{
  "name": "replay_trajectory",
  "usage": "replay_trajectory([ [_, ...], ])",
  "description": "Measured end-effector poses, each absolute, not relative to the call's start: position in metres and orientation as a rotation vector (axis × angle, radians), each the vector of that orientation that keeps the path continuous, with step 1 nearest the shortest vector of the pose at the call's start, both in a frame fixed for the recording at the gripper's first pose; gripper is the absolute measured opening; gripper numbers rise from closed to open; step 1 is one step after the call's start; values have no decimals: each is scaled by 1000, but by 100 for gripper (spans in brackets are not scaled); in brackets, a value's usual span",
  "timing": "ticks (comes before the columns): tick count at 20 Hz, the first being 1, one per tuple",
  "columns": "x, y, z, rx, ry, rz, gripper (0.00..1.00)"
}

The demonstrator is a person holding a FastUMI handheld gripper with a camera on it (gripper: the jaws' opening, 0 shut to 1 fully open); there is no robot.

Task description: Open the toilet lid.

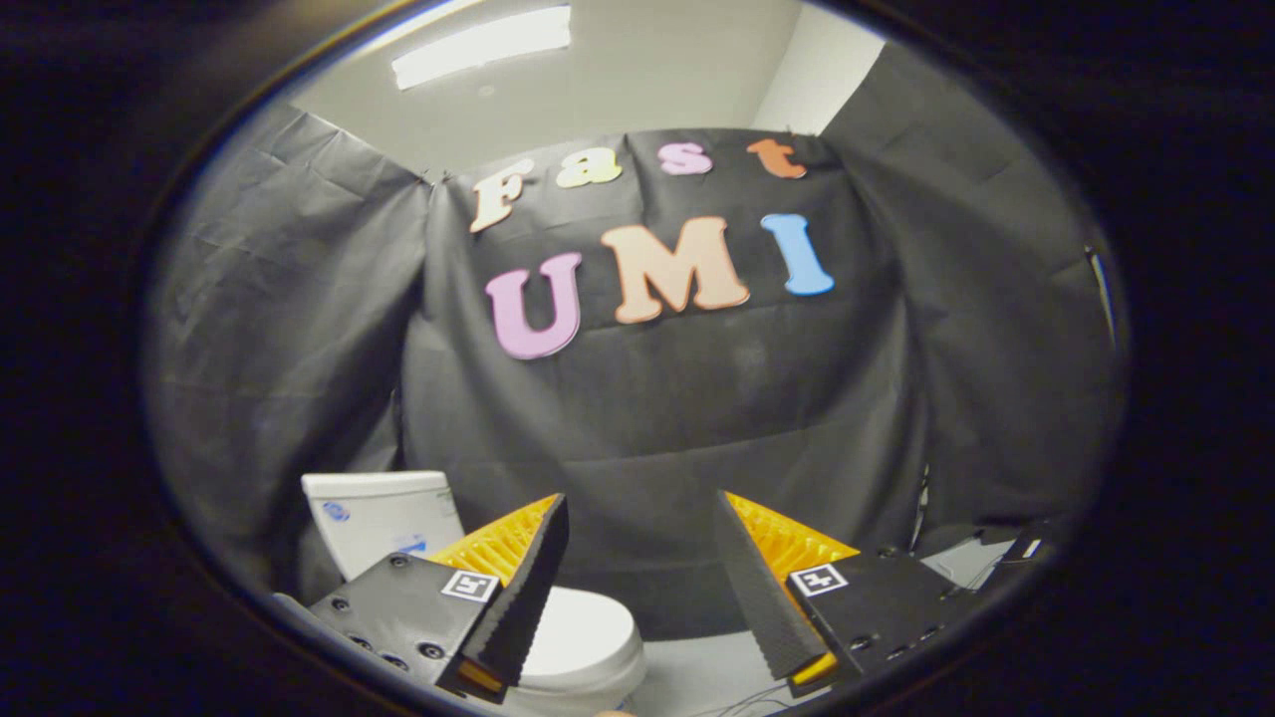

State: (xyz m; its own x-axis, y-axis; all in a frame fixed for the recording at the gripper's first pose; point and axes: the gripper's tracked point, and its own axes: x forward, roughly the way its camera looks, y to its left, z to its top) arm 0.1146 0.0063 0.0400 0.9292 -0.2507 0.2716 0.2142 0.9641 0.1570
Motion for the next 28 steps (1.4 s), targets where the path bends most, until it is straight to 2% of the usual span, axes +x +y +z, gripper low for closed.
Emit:
replay_trajectory([
  [3, 120, 11, 51, 152, -340, -350, 89],
  [7, 129, 39, 57, 188, -357, -394, 83],
  [11, 129, 45, 59, 291, -395, -513, 74],
  [15, 115, 27, 30, 388, -401, -765, 69],
  [21, 127, 74, -45, 600, -306, -789, 64],
  [28, 148, 139, -169, 872, -71, -809, 85],
])
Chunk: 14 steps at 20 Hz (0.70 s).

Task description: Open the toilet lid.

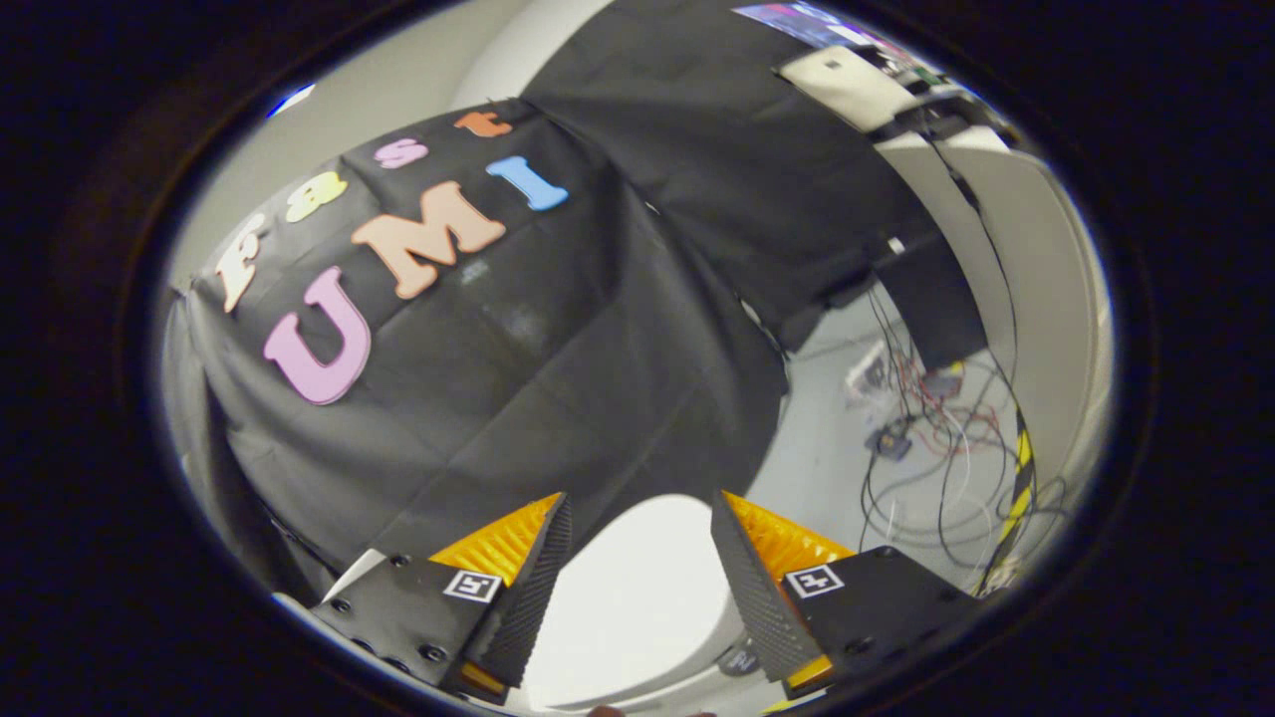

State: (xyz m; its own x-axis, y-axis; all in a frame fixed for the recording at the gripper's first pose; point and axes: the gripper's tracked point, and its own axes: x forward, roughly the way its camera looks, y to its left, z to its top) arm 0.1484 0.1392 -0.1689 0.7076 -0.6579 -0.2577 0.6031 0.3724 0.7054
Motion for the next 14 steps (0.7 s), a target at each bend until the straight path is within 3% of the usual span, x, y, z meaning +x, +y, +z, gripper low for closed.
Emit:
replay_trajectory([
  [12, 134, 202, -302, 1167, 217, -891, 88],
  [14, 131, 210, -318, 1212, 239, -889, 80],
])
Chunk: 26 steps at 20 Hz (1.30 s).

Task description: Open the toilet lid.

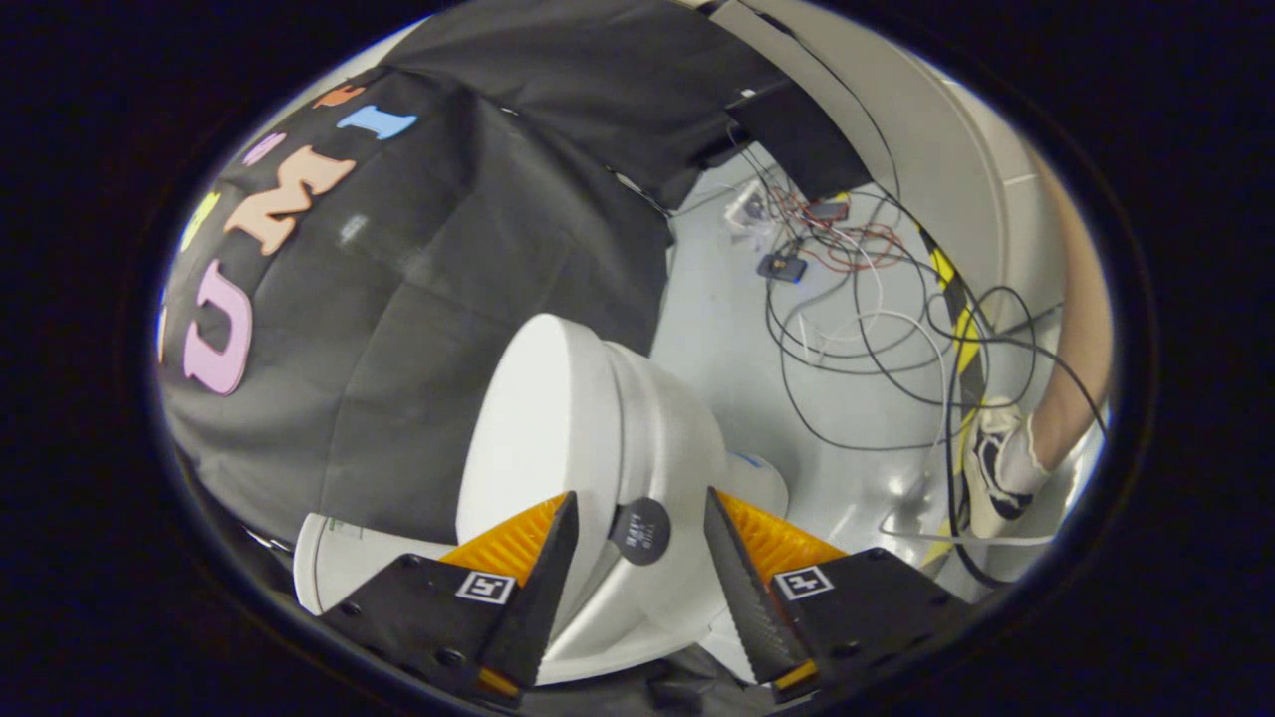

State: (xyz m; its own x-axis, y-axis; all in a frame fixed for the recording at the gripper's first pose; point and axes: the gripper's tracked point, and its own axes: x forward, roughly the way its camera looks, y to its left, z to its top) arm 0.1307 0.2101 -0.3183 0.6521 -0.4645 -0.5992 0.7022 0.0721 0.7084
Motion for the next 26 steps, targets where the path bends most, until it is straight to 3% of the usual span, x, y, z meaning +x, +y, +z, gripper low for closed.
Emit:
replay_trajectory([
  [4, 142, 216, -322, 1294, 219, -833, 79],
  [8, 152, 223, -336, 1320, 295, -788, 52],
  [11, 162, 223, -333, 1318, 304, -744, 52],
  [13, 155, 225, -330, 1306, 319, -731, 27],
  [20, 163, 232, -332, 1246, 326, -698, 24],
  [22, 161, 218, -329, 1283, 284, -717, 6],
  [26, 157, 221, -324, 1272, 269, -726, 6],
])
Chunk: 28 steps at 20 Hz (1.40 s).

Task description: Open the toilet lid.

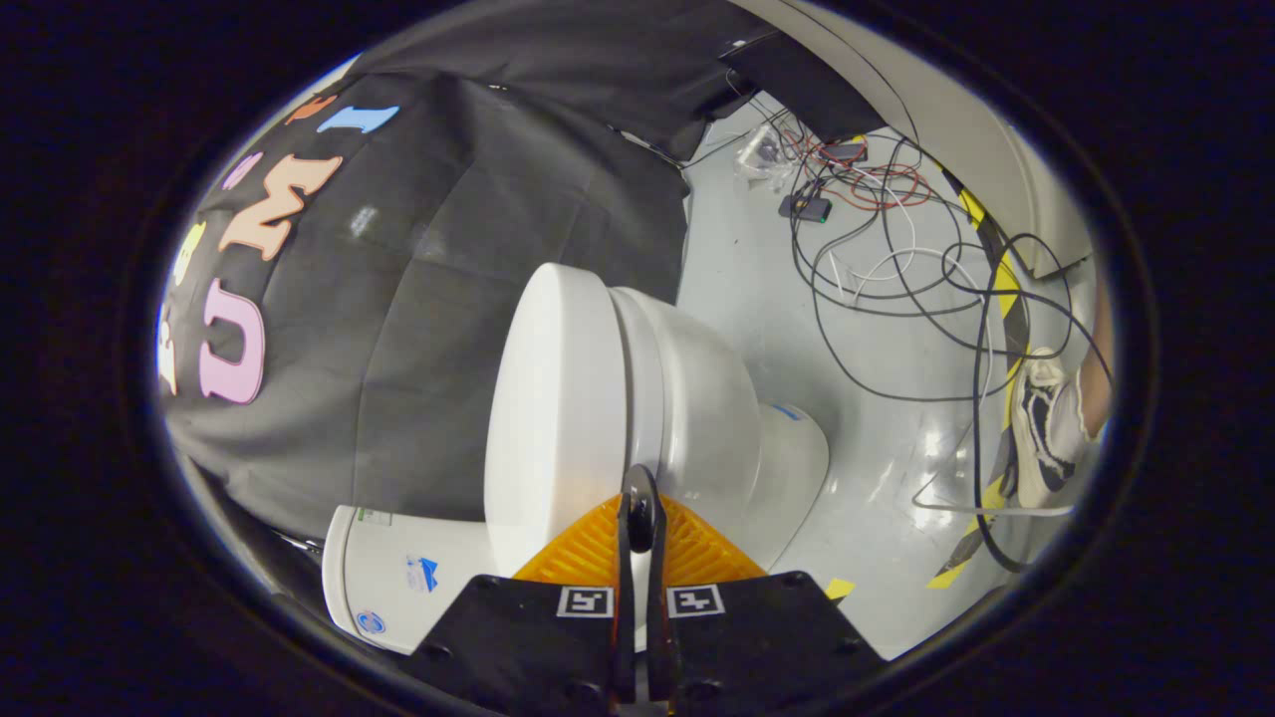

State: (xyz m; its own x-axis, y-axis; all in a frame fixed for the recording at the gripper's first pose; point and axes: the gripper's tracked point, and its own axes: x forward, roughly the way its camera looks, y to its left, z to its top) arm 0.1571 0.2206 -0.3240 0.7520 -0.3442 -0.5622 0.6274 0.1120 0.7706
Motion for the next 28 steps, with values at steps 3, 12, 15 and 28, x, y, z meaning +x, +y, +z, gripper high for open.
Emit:
replay_trajectory([
  [3, 157, 222, -323, 1239, 292, -720, 5],
  [12, 158, 223, -304, 1148, 291, -716, 5],
  [15, 159, 224, -288, 1110, 257, -705, 5],
  [28, 167, 234, -229, 909, 222, -637, 4],
])
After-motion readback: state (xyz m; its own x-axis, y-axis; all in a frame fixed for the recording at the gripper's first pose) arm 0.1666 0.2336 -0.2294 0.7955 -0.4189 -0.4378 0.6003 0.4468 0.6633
